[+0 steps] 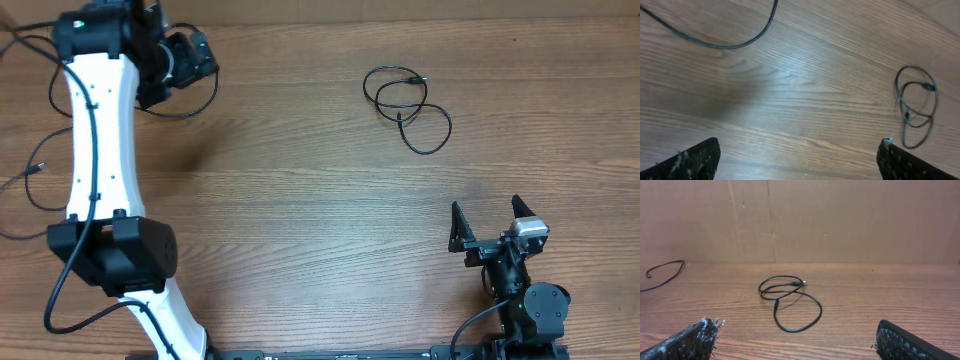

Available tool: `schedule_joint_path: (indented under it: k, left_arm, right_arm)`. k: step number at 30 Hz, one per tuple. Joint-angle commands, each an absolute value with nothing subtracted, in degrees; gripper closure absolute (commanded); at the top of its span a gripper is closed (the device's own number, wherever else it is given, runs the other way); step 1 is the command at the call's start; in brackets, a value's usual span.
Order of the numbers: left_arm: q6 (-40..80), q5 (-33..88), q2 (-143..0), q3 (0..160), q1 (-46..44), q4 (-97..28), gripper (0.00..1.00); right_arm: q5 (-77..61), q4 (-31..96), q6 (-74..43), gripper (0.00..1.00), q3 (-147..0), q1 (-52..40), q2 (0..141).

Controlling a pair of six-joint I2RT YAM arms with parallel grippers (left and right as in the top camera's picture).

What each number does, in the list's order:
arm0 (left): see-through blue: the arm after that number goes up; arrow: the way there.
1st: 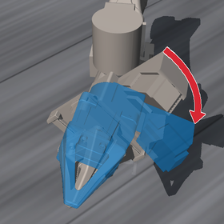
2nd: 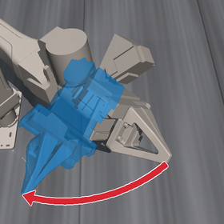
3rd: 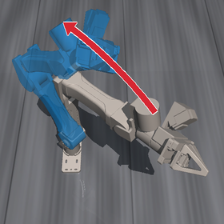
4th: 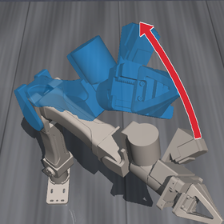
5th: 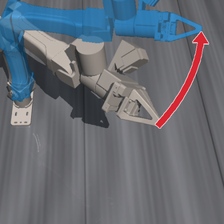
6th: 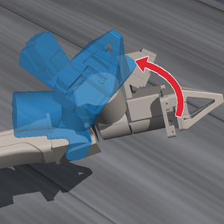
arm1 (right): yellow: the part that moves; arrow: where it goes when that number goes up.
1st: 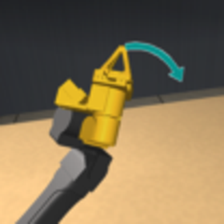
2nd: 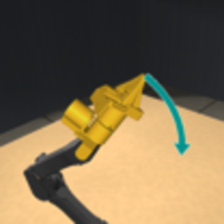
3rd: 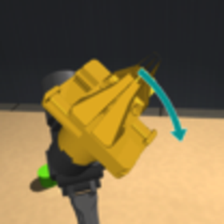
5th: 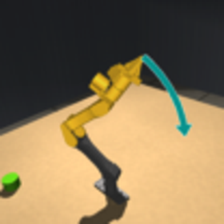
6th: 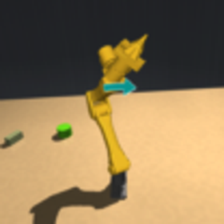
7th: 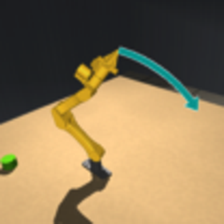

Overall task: Untangle cables
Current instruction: 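Reach the left gripper over the small coiled cable at upper right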

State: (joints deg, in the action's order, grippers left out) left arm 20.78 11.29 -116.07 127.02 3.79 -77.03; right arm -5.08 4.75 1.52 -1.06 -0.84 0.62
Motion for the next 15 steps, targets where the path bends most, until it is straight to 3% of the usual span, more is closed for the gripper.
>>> schedule_joint_path:
  k: [1, 3, 11, 15]
  left_arm:
    - [21.1, -1.7, -116.9, 127.1, 1.7, -77.3, 0.00]
    - [21.5, -5.4, -116.9, 126.5, 0.5, -77.5, 0.00]
    - [21.2, 4.4, -116.9, 125.4, -3.3, -76.2, 0.00]
    - [16.6, -7.8, -116.9, 125.4, -3.6, -77.5, 0.00]
  right_arm:
    - [-4.5, 4.5, 1.8, 0.00, -0.5, -0.7, 0.2]
    - [-4.5, 4.5, 1.8, 0.00, -0.5, -0.7, 0.2]
    - [-4.5, 4.5, 1.8, 0.00, -0.5, -0.7, 0.2]
    - [-4.5, 4.5, 1.8, 0.00, -0.5, -0.7, 0.2]
